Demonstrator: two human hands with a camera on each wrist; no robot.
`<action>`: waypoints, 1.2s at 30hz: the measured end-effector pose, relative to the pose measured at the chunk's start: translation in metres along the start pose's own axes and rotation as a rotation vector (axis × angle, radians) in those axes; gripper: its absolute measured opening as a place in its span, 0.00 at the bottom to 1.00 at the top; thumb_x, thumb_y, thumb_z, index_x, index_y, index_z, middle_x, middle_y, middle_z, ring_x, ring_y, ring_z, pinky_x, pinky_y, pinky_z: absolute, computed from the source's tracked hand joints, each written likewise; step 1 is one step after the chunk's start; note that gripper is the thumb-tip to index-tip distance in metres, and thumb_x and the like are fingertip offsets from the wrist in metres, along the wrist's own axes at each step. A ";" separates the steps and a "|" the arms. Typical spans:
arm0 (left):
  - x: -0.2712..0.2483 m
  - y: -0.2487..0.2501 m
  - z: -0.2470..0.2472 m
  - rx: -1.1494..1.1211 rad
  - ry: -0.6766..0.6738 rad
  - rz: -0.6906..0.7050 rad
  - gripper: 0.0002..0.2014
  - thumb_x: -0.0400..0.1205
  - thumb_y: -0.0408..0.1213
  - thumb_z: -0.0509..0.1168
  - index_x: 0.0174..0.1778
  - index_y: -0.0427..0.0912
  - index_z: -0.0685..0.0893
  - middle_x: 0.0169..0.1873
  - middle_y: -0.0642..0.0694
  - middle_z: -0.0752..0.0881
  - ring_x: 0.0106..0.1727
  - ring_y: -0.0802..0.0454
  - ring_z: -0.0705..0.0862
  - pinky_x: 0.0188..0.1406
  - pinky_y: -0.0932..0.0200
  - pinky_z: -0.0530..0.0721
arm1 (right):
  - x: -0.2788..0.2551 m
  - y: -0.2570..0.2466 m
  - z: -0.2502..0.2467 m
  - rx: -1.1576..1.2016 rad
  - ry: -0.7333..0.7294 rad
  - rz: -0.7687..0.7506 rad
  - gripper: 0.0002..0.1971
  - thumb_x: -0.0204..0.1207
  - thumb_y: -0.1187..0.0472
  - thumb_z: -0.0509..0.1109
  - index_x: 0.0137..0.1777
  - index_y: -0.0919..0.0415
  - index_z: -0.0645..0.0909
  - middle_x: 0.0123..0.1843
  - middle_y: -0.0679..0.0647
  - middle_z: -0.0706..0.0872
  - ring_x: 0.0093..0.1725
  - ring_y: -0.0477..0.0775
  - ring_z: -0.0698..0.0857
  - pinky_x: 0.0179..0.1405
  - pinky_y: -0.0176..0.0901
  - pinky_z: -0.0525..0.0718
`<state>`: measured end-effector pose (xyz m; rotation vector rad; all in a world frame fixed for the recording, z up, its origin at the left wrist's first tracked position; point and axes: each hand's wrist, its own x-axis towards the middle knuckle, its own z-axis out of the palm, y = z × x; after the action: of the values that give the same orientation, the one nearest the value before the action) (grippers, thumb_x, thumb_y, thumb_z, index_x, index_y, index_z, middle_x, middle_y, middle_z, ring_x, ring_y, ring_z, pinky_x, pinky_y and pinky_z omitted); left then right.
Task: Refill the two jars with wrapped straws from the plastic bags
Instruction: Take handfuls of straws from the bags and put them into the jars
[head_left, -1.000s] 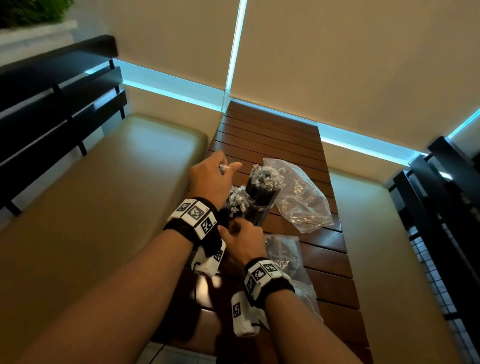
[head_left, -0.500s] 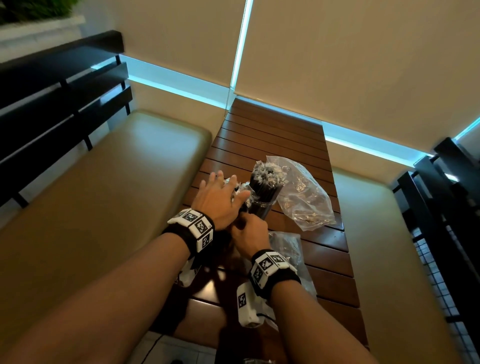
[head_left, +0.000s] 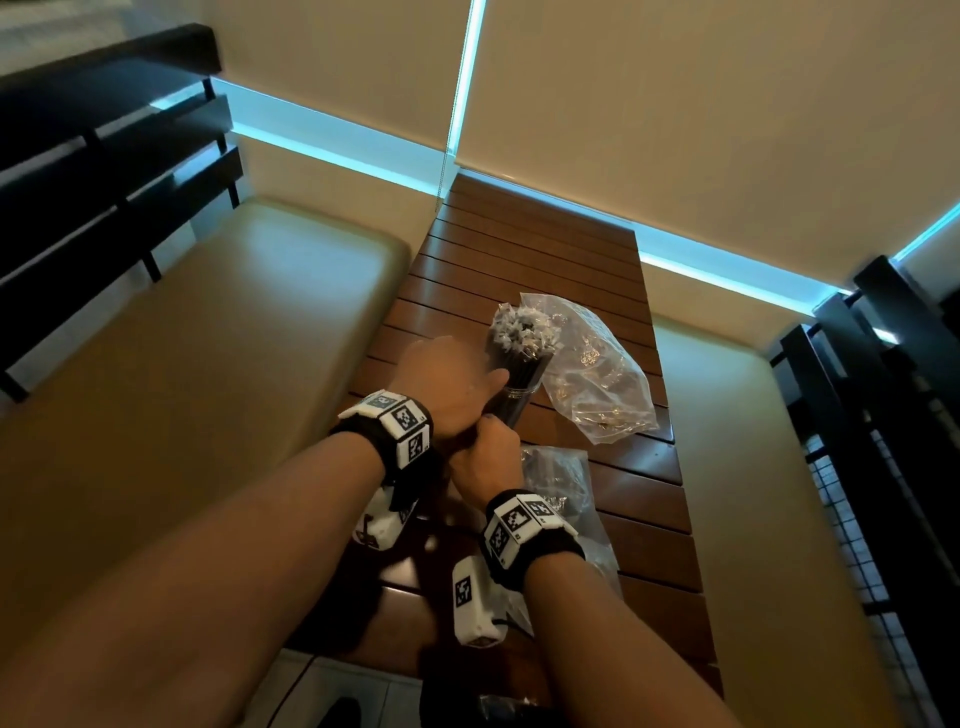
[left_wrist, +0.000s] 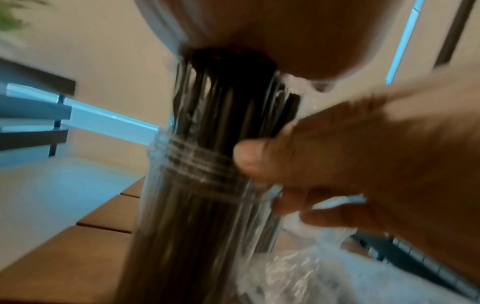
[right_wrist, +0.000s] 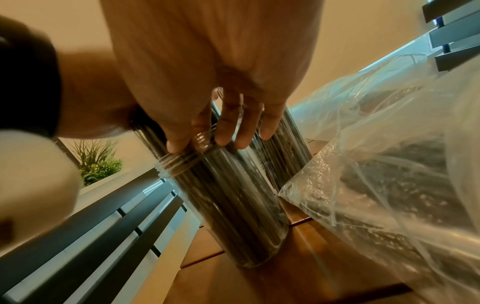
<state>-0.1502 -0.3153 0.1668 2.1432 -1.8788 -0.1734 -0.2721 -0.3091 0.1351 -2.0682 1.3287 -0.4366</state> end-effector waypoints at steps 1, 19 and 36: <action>0.001 0.000 -0.007 -0.099 -0.002 0.015 0.36 0.83 0.64 0.35 0.68 0.50 0.81 0.66 0.46 0.83 0.72 0.45 0.76 0.71 0.40 0.72 | 0.001 0.001 0.000 0.018 0.002 0.009 0.12 0.76 0.53 0.73 0.48 0.64 0.85 0.48 0.58 0.86 0.46 0.57 0.85 0.40 0.40 0.74; -0.019 -0.011 -0.017 0.032 -0.014 -0.021 0.33 0.85 0.62 0.46 0.85 0.52 0.56 0.85 0.42 0.55 0.86 0.43 0.52 0.81 0.30 0.51 | -0.001 0.009 -0.014 0.027 0.095 -0.068 0.07 0.73 0.59 0.74 0.51 0.53 0.89 0.45 0.50 0.84 0.41 0.45 0.80 0.38 0.29 0.71; -0.070 0.114 0.046 0.314 -0.425 0.461 0.23 0.80 0.50 0.69 0.69 0.46 0.76 0.56 0.45 0.85 0.49 0.42 0.87 0.36 0.53 0.77 | -0.048 0.063 -0.099 0.123 0.067 0.342 0.09 0.69 0.62 0.64 0.29 0.57 0.82 0.30 0.53 0.85 0.32 0.54 0.83 0.33 0.43 0.83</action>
<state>-0.2815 -0.2654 0.1492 1.8838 -2.7537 -0.2642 -0.3940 -0.3172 0.1696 -1.6973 1.6159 -0.4258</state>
